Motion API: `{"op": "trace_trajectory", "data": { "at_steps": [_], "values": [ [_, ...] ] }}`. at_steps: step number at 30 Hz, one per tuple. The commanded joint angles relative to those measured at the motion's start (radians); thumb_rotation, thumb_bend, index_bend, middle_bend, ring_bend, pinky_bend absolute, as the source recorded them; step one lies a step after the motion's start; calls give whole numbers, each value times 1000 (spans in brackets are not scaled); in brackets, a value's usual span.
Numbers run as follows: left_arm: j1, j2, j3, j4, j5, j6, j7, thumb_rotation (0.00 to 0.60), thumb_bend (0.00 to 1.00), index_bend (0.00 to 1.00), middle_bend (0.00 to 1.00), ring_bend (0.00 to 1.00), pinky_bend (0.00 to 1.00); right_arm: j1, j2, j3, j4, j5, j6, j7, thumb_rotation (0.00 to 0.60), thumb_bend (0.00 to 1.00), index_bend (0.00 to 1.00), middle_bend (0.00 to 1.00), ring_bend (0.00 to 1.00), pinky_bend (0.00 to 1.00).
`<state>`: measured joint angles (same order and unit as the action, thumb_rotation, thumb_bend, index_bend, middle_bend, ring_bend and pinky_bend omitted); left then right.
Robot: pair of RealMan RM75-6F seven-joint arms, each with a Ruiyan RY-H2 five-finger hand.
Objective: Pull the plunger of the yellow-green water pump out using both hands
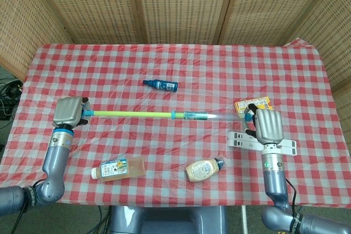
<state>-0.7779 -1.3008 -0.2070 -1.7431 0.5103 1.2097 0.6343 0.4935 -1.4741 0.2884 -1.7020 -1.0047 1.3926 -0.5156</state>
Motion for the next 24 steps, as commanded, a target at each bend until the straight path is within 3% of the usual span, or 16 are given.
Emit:
{"op": "trace_trajectory", "data": {
  "at_steps": [1, 20, 22, 24],
  "values": [
    [2, 2, 0, 3, -1, -1, 0, 600, 650, 873, 940, 876, 741, 0, 0, 1, 3, 4, -2, 0, 600, 504, 601, 1000, 1000, 675],
    [14, 6, -1, 27, -8, -23, -5, 600, 649, 869, 915, 869, 737, 7, -9, 11, 32, 26, -17, -5, 600, 502, 593, 1000, 1000, 673],
    [15, 12, 8, 25, -3, -32, 4, 600, 632, 798, 845, 820, 696, 9, -9, 4, 38, 19, -26, -3, 600, 469, 555, 992, 994, 658],
    [16, 30, 22, 9, 4, -52, 13, 600, 558, 590, 678, 688, 584, 10, -6, -5, 42, 14, -46, 10, 600, 384, 450, 887, 904, 546]
  ]
}}
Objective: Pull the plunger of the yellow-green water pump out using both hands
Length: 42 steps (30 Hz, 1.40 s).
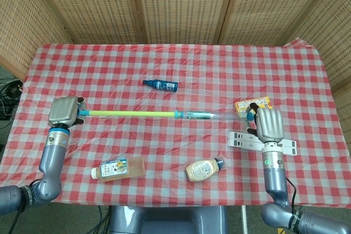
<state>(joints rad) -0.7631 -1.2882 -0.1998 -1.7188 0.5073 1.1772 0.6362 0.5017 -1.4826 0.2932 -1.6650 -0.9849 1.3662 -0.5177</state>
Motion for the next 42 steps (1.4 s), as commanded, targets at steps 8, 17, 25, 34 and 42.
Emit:
{"op": "trace_trajectory", "data": {
  "at_steps": [8, 17, 25, 34, 42],
  "values": [
    [-2, 91, 42, -104, -3, -47, 45, 600, 286, 151, 170, 214, 169, 10, -5, -26, 34, 6, -83, 46, 600, 243, 163, 261, 320, 209],
    [40, 126, 68, -127, 57, -78, -41, 600, 245, 28, 48, 98, 100, -1, -2, -40, 35, -13, -71, 53, 600, 240, 136, 111, 157, 144],
    [88, 135, 76, -110, 146, -57, -131, 600, 161, 0, 0, 0, 0, -22, 5, -69, 18, -53, -48, 58, 600, 239, 128, 61, 101, 118],
    [289, 104, 172, -112, 548, 177, -339, 600, 161, 0, 0, 0, 0, -122, 34, -221, 32, -335, 66, 191, 600, 195, 53, 0, 0, 1],
    [444, 23, 272, -9, 785, 381, -348, 600, 162, 0, 0, 0, 0, -219, 45, -325, 133, -557, 215, 287, 600, 172, 2, 0, 0, 0]
  ]
}}
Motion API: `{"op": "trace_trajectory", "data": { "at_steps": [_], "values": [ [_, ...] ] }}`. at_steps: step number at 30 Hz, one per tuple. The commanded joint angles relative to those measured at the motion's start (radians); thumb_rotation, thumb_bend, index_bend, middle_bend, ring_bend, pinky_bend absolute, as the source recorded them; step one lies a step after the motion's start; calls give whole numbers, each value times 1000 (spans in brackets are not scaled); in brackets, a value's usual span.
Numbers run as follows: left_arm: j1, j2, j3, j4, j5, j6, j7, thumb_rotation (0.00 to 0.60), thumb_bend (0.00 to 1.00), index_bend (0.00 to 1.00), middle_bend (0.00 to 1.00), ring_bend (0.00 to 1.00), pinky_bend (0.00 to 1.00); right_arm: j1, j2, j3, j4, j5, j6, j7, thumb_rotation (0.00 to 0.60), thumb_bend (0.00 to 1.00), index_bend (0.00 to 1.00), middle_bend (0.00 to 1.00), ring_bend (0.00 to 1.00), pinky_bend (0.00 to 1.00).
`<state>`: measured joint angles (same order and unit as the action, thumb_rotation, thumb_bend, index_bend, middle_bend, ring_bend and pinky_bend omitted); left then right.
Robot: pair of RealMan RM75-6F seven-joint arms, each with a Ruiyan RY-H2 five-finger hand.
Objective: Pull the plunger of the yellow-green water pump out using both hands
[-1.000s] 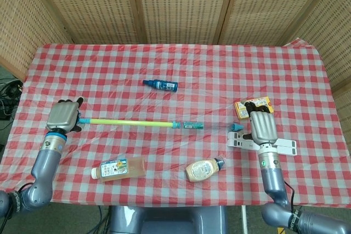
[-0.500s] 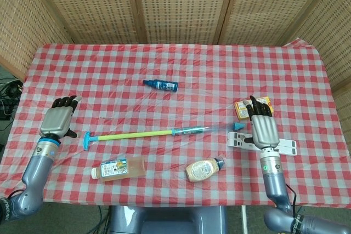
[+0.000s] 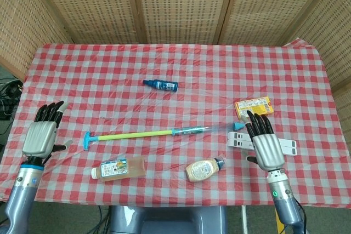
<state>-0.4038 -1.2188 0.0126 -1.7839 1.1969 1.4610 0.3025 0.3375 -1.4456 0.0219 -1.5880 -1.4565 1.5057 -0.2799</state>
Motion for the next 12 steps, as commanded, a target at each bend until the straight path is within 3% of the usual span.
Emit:
{"op": "trace_trajectory", "data": {
  "at_steps": [1, 7, 12],
  "values": [
    [108, -56, 72, 69, 117, 126, -6, 600, 162, 0, 0, 0, 0, -70, 9, -70, 72, -113, 99, 63, 600, 172, 0, 0, 0, 0],
    [190, -78, 112, 118, 196, 189, 5, 600, 162, 0, 0, 0, 0, -129, 19, -100, 120, -149, 135, 80, 600, 171, 0, 0, 0, 0],
    [212, -69, 101, 130, 210, 180, -4, 600, 164, 0, 0, 0, 0, -151, 30, -100, 116, -126, 103, 87, 600, 170, 0, 0, 0, 0]
  ]
}}
